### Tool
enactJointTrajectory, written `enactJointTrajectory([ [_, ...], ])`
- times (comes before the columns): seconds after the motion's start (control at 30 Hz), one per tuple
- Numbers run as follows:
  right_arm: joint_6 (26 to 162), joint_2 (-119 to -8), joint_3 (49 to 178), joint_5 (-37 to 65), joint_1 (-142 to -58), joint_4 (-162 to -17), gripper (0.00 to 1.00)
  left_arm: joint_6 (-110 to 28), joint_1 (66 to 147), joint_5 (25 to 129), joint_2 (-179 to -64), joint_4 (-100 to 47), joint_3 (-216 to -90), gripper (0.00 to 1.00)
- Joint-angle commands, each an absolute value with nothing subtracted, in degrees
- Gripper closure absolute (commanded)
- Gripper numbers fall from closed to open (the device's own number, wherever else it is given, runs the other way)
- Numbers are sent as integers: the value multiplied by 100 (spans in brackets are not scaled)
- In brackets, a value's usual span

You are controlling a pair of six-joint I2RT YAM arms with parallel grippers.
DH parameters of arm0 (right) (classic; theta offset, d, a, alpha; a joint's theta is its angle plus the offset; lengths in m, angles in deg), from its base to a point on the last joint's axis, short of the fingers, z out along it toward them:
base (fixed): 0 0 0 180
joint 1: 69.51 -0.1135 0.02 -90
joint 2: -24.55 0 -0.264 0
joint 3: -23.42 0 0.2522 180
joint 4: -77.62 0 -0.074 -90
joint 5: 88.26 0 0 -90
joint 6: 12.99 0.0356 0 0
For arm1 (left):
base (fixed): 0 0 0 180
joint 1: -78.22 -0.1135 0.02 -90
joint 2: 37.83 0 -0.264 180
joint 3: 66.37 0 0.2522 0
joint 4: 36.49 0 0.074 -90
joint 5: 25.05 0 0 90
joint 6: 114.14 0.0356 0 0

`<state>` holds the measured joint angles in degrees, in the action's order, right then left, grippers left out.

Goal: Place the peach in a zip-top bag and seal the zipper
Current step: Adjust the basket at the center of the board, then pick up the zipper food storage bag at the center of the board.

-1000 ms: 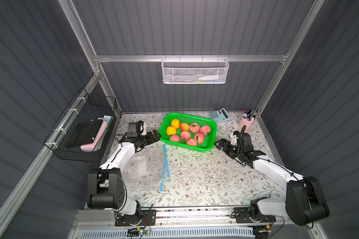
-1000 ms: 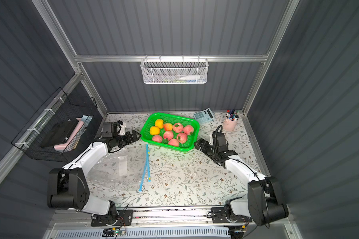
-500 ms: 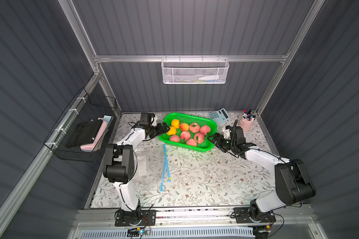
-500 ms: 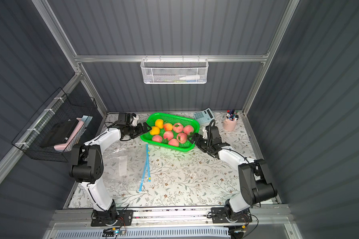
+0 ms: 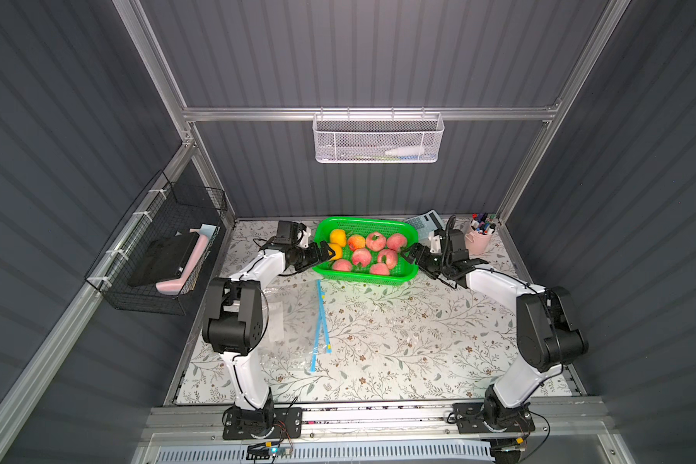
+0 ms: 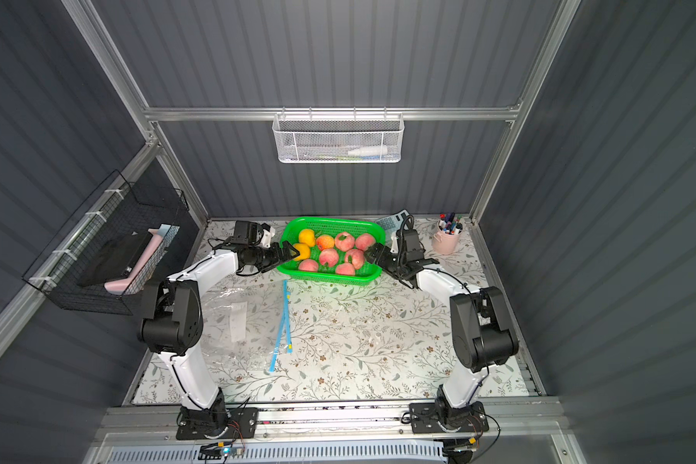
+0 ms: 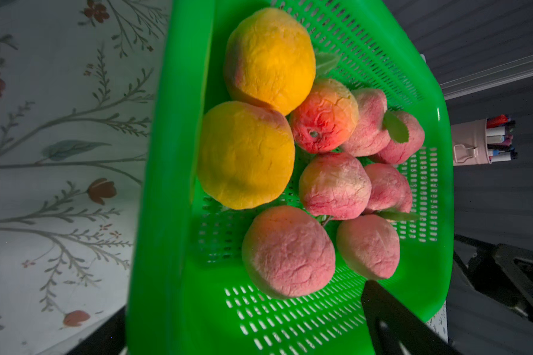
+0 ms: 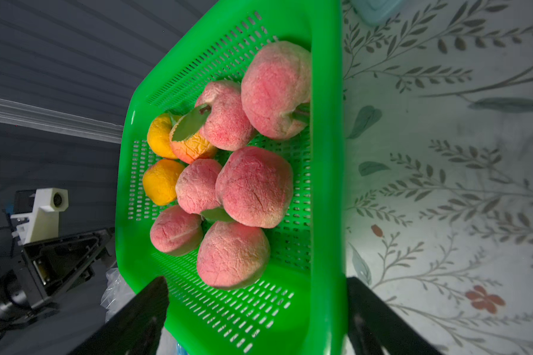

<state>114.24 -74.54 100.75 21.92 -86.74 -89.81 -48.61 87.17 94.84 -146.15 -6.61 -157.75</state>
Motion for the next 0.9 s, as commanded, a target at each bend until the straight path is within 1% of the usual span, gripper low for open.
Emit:
enactJointTrajectory([
  [0.0, 11206, -7587, 10411, 2058, -8709, -8988, 7, -4912, 8859, 9906, -14596, -571, -15739, 1],
  [0.1, 11056, -7733, 10711, 1803, -8682, -8641, 1, -4923, 8859, 9624, -14596, -300, -15809, 0],
  [0.17, 11018, -7656, 10778, 1372, -8662, -8311, 1, -4936, 8859, 9149, -14481, -150, -15787, 0],
  [0.27, 11009, -7146, 10361, 844, -8643, -8456, 1, -4864, 8859, 8523, -14181, 105, -15675, 0],
  [0.43, 11023, -6045, 9537, 397, -8603, -8638, 1, -4810, 8859, 7523, -13487, 528, -15209, 0],
  [0.53, 11015, -5490, 9085, 442, -8603, -8640, 1, -4827, 8914, 7013, -13048, 1026, -14895, 1],
  [0.63, 11025, -5048, 8632, 640, -8602, -8801, 1, -4809, 9151, 6577, -12698, 1503, -14685, 6],
  [0.77, 11191, -4708, 8256, 843, -8603, -8996, 2, -4974, 9618, 6385, -12420, 1820, -14399, 10],
  [0.87, 11310, -4638, 8133, 927, -8603, -9128, 3, -5115, 10003, 6219, -12506, 1904, -14311, 11],
])
